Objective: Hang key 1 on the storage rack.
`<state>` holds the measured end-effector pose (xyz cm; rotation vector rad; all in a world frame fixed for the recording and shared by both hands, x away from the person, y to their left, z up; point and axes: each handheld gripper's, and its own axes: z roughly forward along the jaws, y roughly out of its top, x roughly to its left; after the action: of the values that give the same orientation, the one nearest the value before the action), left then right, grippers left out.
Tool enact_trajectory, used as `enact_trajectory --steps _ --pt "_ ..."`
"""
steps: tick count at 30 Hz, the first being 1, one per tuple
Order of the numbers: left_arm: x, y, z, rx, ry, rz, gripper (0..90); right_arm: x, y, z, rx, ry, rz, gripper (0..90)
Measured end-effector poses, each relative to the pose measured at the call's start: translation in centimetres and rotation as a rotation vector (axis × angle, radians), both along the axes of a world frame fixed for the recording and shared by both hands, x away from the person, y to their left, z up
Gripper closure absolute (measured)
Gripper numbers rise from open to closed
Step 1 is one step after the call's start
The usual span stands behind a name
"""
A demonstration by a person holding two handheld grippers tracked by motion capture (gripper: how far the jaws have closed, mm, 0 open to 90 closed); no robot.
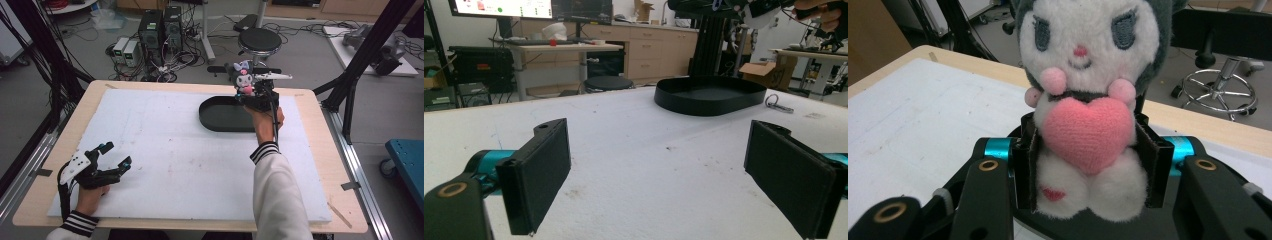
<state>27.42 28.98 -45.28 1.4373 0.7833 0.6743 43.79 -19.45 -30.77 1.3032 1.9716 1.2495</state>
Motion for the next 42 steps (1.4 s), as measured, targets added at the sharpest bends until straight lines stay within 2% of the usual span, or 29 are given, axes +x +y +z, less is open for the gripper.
enact_trajectory --steps 12,16,22,27,33,35,36,42 --pt "0.0 0.0 0.0 -0.003 0.001 0.002 11.8 0.9 0.6 0.3 -0.022 0.001 -0.009 54.0" --pt "0.0 0.0 0.0 -0.003 0.002 0.002 11.8 1.0 0.5 0.3 -0.009 0.001 -0.013 53.9" --pt "0.0 0.0 0.0 -0.005 0.001 0.003 11.8 1.1 -0.3 0.0 0.015 0.035 -0.027 53.8" --pt "0.0 0.0 0.0 -0.003 0.001 0.003 11.8 1.1 -0.7 -0.1 0.017 0.053 -0.025 53.8" --pt "0.0 0.0 0.0 0.0 0.0 0.0 11.8 0.9 -1.4 -0.4 0.058 0.106 -0.04 53.9" --pt "0.0 0.0 0.0 0.0 0.0 0.0 11.8 0.7 -1.6 -0.7 0.055 0.093 -0.043 53.9" --pt "0.0 0.0 0.0 0.0 0.0 0.0 11.8 0.6 -1.8 -0.9 0.058 0.108 -0.042 53.9" --pt "0.0 0.0 0.0 0.004 -0.002 -0.001 11.8 0.1 -2.3 -1.7 0.054 0.109 -0.034 53.9"
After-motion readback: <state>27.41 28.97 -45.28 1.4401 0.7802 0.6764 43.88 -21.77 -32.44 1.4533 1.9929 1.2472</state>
